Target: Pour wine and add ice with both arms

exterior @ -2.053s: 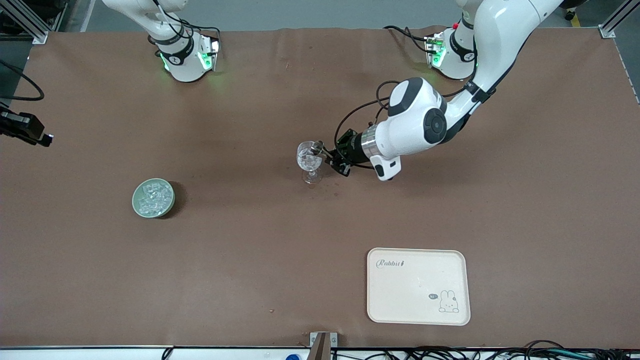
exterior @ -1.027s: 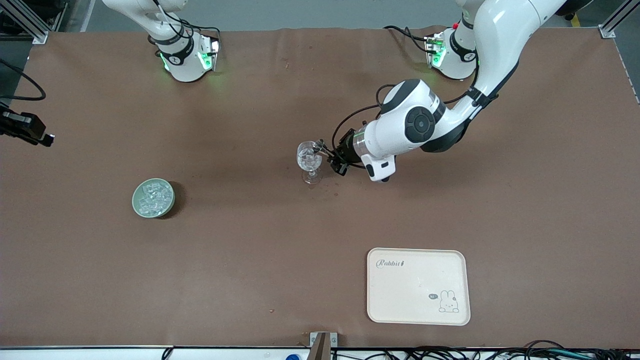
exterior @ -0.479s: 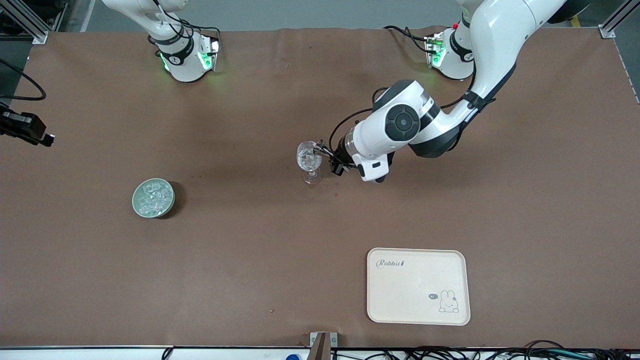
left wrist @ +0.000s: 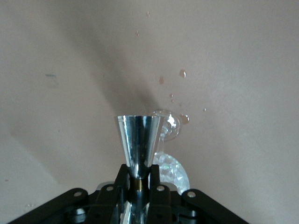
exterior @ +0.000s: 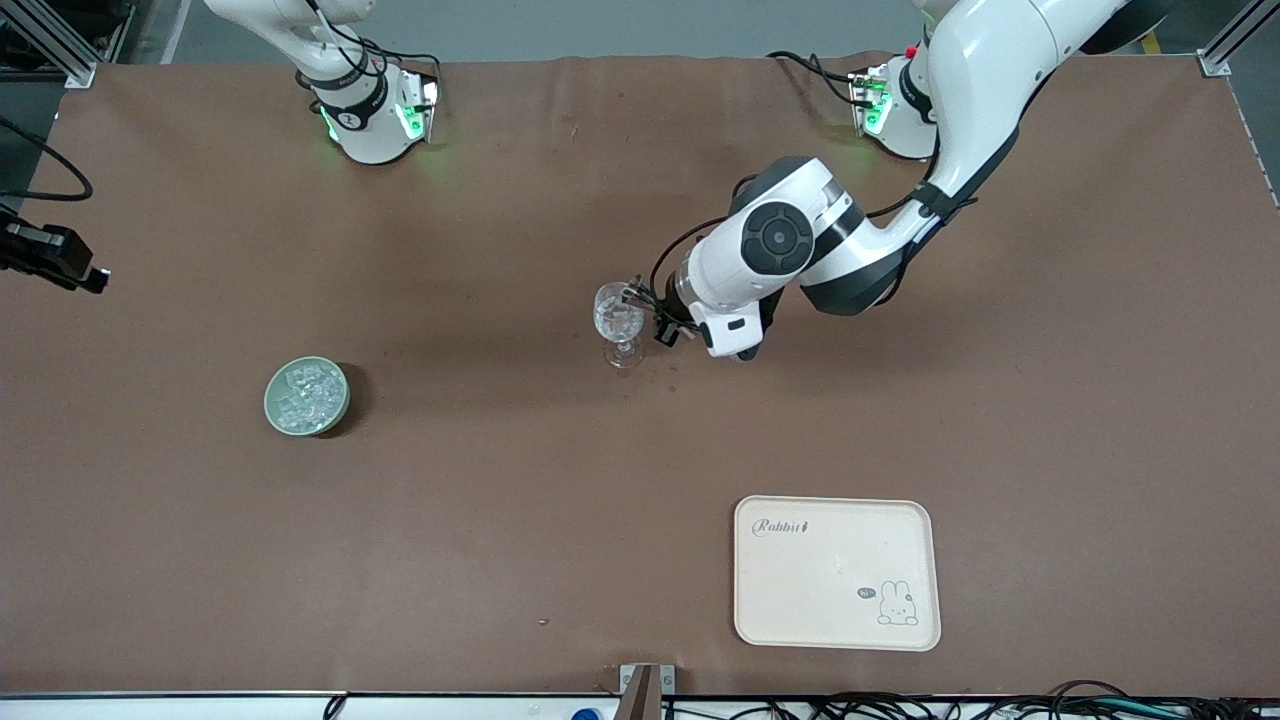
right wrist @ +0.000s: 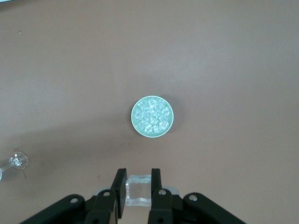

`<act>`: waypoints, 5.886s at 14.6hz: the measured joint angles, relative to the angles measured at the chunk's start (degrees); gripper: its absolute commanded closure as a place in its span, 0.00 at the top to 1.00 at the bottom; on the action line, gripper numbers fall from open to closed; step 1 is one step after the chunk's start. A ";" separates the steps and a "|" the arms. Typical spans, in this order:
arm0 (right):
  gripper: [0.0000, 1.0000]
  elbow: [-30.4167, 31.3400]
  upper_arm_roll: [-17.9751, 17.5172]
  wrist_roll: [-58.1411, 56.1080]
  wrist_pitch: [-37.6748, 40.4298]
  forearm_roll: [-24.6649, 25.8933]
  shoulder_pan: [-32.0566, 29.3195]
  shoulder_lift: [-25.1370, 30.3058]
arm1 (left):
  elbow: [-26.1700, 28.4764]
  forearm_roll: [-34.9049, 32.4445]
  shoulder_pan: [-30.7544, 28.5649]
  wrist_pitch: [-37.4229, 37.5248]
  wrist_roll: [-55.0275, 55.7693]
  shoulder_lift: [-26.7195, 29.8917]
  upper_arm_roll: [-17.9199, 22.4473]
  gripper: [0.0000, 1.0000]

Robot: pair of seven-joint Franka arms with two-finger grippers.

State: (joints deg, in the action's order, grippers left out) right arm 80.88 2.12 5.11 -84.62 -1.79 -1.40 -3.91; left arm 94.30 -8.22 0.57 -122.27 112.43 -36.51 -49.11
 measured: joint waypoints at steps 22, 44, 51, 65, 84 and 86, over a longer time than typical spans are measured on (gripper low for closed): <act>0.02 1.39 -23.77 53.99 -11.02 -0.09 8.19 -6.05 | -2.31 58.35 -0.63 2.87 -40.07 7.37 31.36 0.01; 0.08 8.34 -25.84 73.37 -28.69 7.32 24.81 -22.52 | -18.08 105.91 2.30 -2.19 -59.96 -21.83 52.04 0.09; 0.12 8.33 -25.84 73.37 -29.44 7.96 25.36 -23.66 | -18.07 107.95 1.51 -2.14 -63.26 -22.33 52.17 1.00; 0.69 8.39 -25.86 73.37 -29.33 8.07 25.46 -23.89 | -13.11 81.64 -0.44 11.66 -64.54 -13.50 59.73 1.00; 1.00 4.45 -15.13 31.87 -12.26 12.58 4.61 -1.25 | -22.42 21.26 -1.38 16.41 -90.45 13.02 52.51 0.99; 1.00 4.48 -9.32 22.86 -10.57 9.84 4.50 0.50 | -17.10 16.44 -1.46 16.82 -99.03 18.54 50.60 0.99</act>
State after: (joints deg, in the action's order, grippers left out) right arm 85.37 -7.20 27.97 -95.19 8.05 3.11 -3.41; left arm 77.20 8.21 -0.89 -105.45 13.40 -17.97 1.49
